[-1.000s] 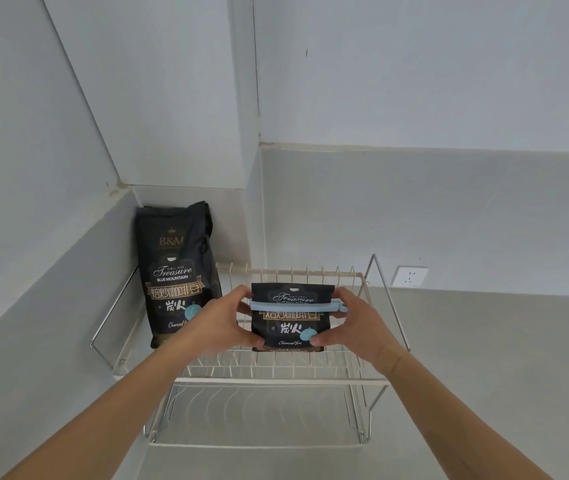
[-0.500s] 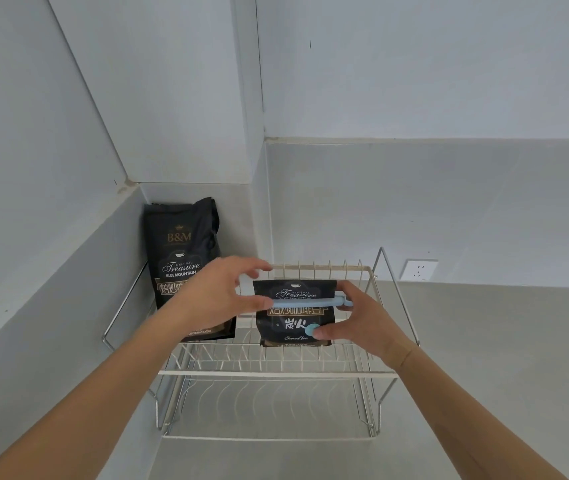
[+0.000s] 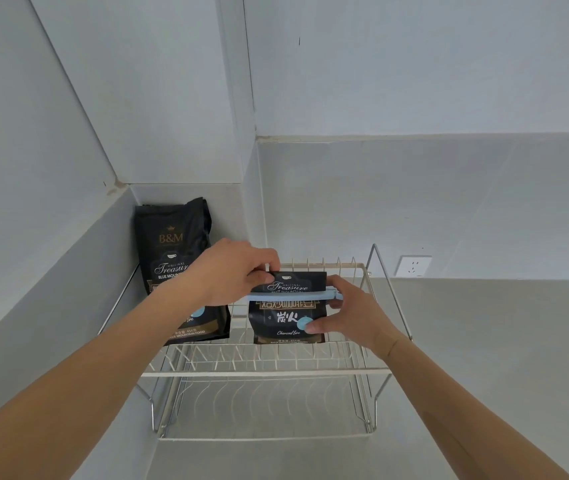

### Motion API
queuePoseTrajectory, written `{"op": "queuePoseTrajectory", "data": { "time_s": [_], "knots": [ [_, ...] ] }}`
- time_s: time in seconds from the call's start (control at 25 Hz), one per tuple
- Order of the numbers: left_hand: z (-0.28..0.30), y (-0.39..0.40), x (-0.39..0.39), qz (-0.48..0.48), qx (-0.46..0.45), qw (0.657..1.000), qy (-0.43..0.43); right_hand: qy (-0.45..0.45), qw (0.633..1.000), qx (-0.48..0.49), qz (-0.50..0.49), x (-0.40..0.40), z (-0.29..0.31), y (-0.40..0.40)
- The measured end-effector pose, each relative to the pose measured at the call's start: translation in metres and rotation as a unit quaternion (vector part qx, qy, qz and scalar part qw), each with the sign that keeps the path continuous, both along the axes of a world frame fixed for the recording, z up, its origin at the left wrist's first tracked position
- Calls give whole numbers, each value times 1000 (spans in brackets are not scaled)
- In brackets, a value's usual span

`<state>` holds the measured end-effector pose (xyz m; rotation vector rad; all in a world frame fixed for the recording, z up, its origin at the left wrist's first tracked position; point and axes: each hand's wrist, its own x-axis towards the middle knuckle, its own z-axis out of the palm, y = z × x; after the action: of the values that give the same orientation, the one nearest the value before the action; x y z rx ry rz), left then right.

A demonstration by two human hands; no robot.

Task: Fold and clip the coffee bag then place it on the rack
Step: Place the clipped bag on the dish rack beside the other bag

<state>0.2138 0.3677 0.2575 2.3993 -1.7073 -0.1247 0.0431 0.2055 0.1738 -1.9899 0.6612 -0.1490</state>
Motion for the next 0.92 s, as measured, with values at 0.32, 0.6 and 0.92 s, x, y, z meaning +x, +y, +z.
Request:
{"op": "queuePoseTrajectory", "data": {
  "time_s": [0.32,0.6,0.92],
  "knots": [
    [8,-18,20,18,-13,999,-42,-11,999,-35,-27,31,14,-11],
    [-1,-16,31,29,-15,998,-57,-9,998,-65,-18,43,4,-9],
    [-13,-12,25,16,-27,999,-21,-2,998,-60,-18,38,-2,-10]
  ]
}}
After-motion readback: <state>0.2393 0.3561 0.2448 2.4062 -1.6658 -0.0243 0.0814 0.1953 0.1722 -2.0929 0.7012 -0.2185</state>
